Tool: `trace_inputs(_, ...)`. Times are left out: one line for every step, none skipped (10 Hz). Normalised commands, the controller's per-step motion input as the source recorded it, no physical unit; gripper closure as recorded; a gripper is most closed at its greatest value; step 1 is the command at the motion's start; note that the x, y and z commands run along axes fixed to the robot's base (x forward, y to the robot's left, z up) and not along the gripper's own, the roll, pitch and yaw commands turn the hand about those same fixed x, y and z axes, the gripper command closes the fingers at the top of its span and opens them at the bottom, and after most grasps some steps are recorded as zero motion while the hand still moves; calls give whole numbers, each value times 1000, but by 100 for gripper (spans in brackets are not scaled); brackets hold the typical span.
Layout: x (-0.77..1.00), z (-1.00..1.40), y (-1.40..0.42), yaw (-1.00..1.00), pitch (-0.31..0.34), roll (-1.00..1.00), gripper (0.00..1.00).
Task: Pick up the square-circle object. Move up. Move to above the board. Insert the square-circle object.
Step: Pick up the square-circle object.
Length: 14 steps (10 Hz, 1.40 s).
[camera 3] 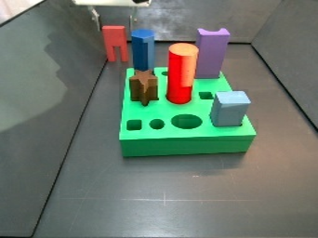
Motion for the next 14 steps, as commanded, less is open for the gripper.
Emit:
trace_inputs(0, -414, 0, 0, -70, -101, 0)
trace_inputs(0, -351, 0, 0, -63, -47, 0)
trace_inputs(0, -226, 0, 51, -46, -9, 0)
trace_inputs(0, -3, 0, 0, -6, -21, 0)
trace_inputs(0, 0, 0, 0, -6, 0, 0)
trace_inputs(0, 0, 0, 0, 0, 0, 0)
trace_inputs(0, 0, 0, 0, 0, 0, 100)
trace_inputs(0, 0, 0, 0, 0, 0, 100)
trace_inputs(0, 0, 0, 0, 0, 0, 100)
trace_inputs(0, 0, 0, 0, 0, 0, 100)
trace_inputs(0, 0, 0, 0, 0, 0, 100)
trace_inputs(0, 0, 0, 0, 0, 0, 100)
trace_inputs(0, 0, 0, 0, 0, 0, 100)
trace_inputs(0, 0, 0, 0, 0, 0, 100)
